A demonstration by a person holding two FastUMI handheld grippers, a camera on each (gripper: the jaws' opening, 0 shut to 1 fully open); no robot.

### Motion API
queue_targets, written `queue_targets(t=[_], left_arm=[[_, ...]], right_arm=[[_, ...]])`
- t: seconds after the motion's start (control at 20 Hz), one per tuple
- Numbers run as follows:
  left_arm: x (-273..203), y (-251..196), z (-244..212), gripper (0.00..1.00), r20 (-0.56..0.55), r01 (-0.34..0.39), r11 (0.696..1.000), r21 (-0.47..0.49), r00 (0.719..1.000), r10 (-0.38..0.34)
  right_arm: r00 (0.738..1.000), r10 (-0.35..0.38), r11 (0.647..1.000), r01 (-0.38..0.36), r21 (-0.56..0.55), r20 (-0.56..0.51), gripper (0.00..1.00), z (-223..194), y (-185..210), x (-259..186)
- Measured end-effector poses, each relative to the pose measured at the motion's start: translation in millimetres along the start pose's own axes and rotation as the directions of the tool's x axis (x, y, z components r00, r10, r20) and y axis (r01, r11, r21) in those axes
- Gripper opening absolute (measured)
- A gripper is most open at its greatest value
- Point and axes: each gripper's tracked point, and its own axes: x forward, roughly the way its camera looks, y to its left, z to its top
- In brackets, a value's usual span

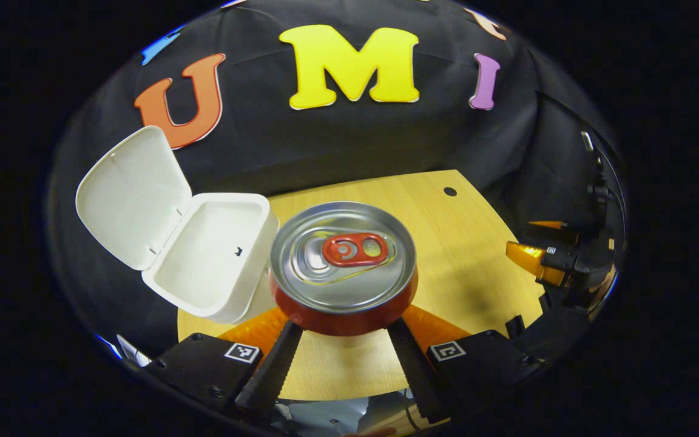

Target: Press the lid of the desktop garbage bin to open it, pick up the crumpled paper on the desktop and throw it into the bin, then pick up the pop can on the desktop and drop it into the bin, and finally close the garbage bin lid.

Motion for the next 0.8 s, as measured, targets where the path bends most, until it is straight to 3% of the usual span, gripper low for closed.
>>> queue_targets(t=[0.4,0.75,0.8], left_arm=[[-7.1,88.4,38.5,0.86,0.000,-0.184,0.975,-0.125,0.983,0.186],[43.0,137.1,31.3,0.87,-0.063,-0.247,0.934,-0.258,0.969,0.238],[51.4,144.7,31.5,0.92,-0.063,-0.255,0.930,-0.265,0.967,0.247]], right_arm=[[1.000,0.024,0.999,-0.025,0.030,0.008,0.94,5.4,15.6,18.9],[1.000,0.002,1.000,-0.001,0.023,-0.031,0.94,-10.2,12.0,22.4],[0.999,-0.001,1.000,0.002,0.025,-0.037,0.96,-12.4,10.7,22.7]])
